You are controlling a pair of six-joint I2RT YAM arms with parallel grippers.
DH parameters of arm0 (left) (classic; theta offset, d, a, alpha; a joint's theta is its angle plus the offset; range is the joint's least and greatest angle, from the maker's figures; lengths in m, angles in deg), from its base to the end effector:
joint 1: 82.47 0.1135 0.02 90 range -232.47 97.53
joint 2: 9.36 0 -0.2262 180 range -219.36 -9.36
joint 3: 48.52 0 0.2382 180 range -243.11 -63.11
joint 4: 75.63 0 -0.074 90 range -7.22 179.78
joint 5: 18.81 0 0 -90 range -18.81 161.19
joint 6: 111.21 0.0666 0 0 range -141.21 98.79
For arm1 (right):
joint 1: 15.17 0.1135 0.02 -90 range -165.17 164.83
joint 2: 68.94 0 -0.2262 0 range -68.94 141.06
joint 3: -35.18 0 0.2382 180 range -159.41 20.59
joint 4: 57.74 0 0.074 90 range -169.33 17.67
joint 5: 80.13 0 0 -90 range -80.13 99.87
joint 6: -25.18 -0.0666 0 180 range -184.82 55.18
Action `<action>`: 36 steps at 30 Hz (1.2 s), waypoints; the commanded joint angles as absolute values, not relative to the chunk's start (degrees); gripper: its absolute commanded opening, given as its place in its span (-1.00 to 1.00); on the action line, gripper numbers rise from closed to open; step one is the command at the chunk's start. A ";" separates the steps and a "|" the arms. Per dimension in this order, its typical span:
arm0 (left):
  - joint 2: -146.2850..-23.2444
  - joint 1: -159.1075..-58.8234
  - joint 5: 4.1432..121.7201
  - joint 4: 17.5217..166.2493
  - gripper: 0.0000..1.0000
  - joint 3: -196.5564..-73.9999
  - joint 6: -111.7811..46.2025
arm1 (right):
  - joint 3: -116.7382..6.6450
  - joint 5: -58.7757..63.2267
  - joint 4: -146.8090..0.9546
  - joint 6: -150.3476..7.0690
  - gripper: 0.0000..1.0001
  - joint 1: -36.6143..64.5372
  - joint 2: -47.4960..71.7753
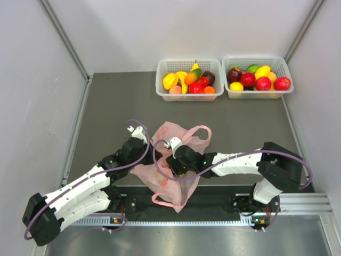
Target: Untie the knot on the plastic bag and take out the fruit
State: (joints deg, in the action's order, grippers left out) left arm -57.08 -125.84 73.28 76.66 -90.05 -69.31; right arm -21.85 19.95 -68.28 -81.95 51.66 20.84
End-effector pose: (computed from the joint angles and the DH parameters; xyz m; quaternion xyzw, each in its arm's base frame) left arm 0.1625 -0.1502 0.1768 -0.0450 0.8813 -0.3255 0.3397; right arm 0.1370 0.2906 0.1151 -0.3527 0.8445 0.2042 0.3475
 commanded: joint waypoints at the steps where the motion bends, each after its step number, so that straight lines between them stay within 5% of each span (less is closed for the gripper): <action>1: -56.12 -125.71 72.95 78.36 -1.00 -89.92 -69.29 | -22.84 23.39 -69.42 -82.66 -0.43 50.75 15.99; 3: -56.12 -125.71 73.04 78.44 -1.00 -90.09 -69.11 | -21.00 24.54 -70.74 -83.02 -0.78 50.75 12.29; 6: -56.12 -125.62 73.39 78.53 -1.00 -90.53 -68.85 | -18.45 24.81 -76.97 -83.11 -1.00 50.75 3.59; 18: -59.10 -125.53 75.67 80.82 -1.00 -93.08 -67.09 | -24.39 0.82 -89.73 -70.90 -1.00 49.53 -22.80; 21: -59.72 -125.62 75.59 82.22 -1.00 -93.43 -67.00 | -29.31 0.63 -90.00 -67.73 -1.00 46.11 -20.87; 27: -61.65 -125.62 74.62 84.60 -1.00 -93.69 -66.65 | -42.41 22.05 -85.26 -69.39 -1.00 32.34 -6.21; 36: -60.78 -125.53 74.09 85.47 -1.00 -93.35 -65.42 | -64.47 27.09 -74.98 -70.71 -1.00 14.73 25.06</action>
State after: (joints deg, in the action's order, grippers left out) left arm -61.63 -125.71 74.42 81.92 -91.40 -66.66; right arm -57.43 22.71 -81.28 -69.62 19.34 19.50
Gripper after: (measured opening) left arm 0.014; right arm 0.589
